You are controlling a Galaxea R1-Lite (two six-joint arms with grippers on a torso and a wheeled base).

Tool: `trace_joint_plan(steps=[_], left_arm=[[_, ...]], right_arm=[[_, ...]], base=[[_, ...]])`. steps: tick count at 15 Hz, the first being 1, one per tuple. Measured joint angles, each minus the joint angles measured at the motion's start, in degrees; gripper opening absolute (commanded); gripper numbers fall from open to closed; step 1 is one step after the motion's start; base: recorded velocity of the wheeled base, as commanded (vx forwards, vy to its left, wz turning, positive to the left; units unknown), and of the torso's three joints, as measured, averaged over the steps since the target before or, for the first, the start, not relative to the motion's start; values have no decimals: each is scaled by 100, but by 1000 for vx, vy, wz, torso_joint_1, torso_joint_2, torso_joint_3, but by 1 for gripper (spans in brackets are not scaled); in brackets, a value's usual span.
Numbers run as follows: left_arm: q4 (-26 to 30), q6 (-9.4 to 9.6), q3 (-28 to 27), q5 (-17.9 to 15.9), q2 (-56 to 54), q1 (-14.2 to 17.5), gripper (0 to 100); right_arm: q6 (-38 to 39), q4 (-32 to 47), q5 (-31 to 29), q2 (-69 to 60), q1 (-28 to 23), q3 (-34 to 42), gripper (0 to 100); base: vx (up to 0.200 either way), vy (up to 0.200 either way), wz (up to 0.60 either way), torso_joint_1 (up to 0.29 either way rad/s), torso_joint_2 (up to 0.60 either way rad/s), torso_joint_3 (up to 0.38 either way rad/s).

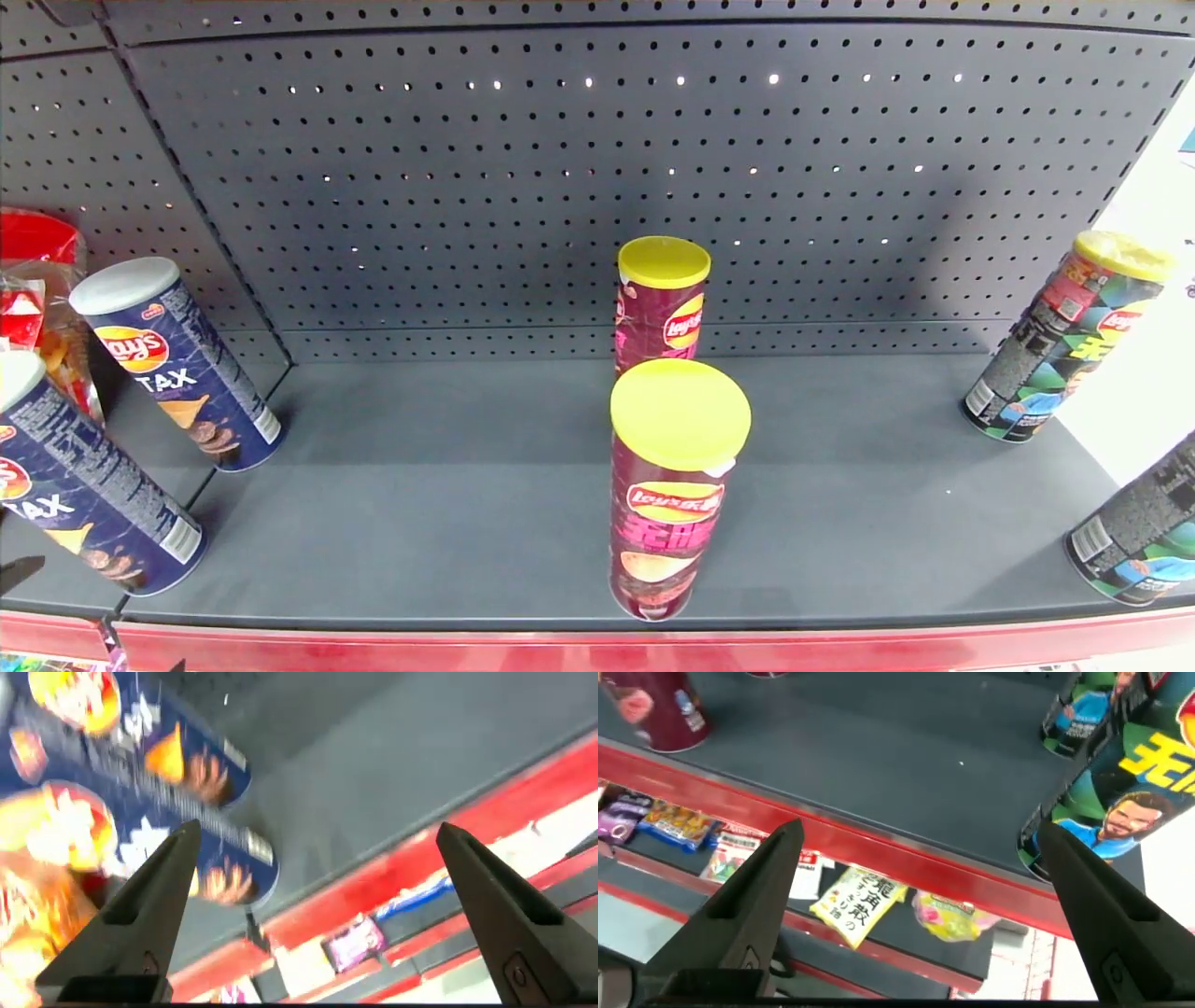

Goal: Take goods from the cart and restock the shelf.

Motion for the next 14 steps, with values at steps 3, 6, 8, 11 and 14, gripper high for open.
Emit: trace_joint_plan(steps=[3,6,8,11,14], left_arm=[[1,-881,306,-6,-488,491,100],[15,-1386,814,-4,-1154,1018,100],[56,-1930,1103,-4,-1565,1701,100],[96,-2410,1202,-307,-1990,2384,100],[88,-2102,1221,-1142,-2712,2242,100]], right_arm=[[2,6,301,-283,0,197,100],[5,11,328,-547,0,380,100],[6,11,312,-639,-11,401,100],[13,15,304,-696,-9,410,100],[17,17,279,-724,-20,422,100]], base=[[0,0,0,0,0,0],[0,0,0,0,0,0],[0,0,0,0,0,0],[0,0,0,0,0,0],[0,0,0,0,0,0]])
